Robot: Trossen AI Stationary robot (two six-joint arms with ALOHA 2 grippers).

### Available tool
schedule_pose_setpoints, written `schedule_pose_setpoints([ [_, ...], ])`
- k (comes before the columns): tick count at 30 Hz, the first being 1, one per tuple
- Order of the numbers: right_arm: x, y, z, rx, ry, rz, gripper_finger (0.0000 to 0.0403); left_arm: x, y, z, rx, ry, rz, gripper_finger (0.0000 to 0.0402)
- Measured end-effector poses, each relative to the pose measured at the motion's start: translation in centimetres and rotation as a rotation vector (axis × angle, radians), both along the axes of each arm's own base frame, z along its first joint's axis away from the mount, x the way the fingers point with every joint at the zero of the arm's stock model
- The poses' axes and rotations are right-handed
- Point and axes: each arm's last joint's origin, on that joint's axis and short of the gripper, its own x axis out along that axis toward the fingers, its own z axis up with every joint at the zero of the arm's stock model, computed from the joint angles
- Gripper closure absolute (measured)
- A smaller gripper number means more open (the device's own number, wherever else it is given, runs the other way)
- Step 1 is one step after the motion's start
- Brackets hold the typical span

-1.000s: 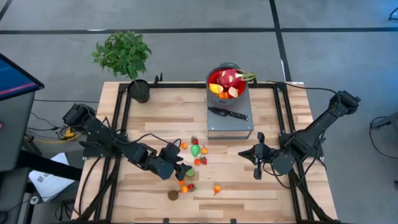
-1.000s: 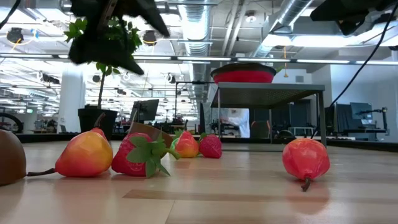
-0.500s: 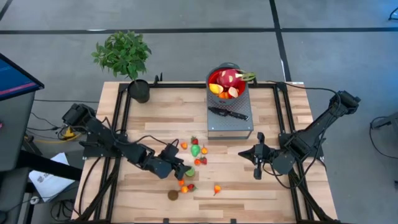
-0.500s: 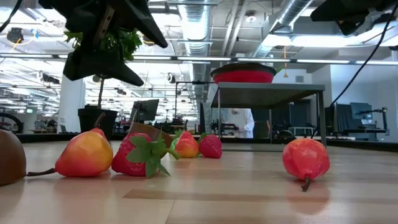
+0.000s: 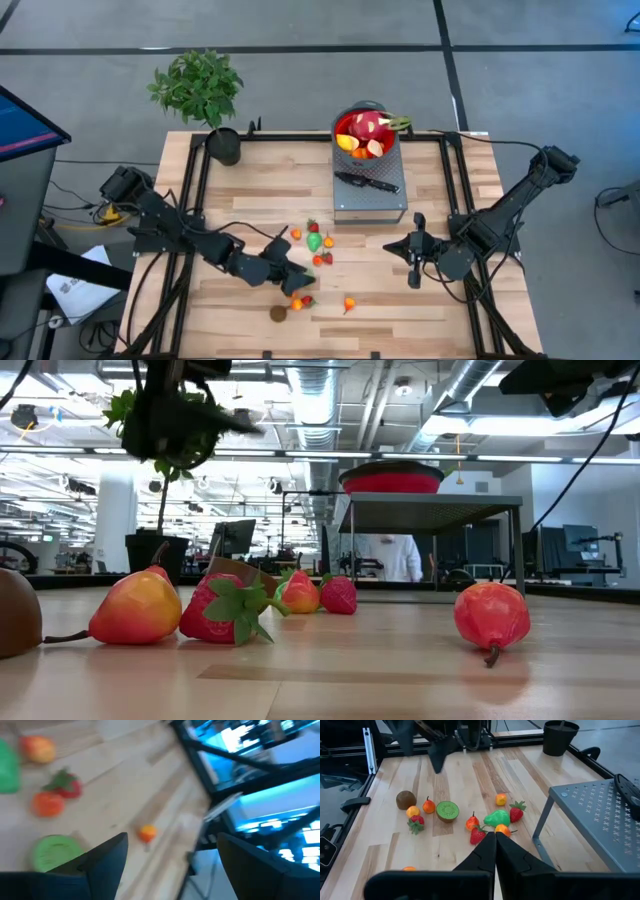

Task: Pick & Place Fruit
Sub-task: Put the half kiwi into the red colander on the shelf

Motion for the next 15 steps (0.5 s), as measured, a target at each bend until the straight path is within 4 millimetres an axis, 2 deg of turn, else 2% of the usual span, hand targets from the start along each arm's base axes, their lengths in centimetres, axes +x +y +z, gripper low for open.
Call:
schedule_pose_setpoints([
  [8, 0.0, 0.0, 0.0, 0.001, 0.0, 0.0, 0.0403, -0.4, -1.8, 1.4, -0.01, -0.1, 0.005, 0.0102],
  [12, 0.0, 0.0, 0.0, 0.001, 0.0, 0.0, 0.0403, 0.3, -2.6, 2.2, 0.049, -0.131, 0.002, 0.0102],
  [15, 0.0, 0.0, 0.0, -0.002, 0.003, 0.0, 0.0403, 1.3, -3.0, 1.7, 0.088, -0.118, -0.003, 0.0102],
])
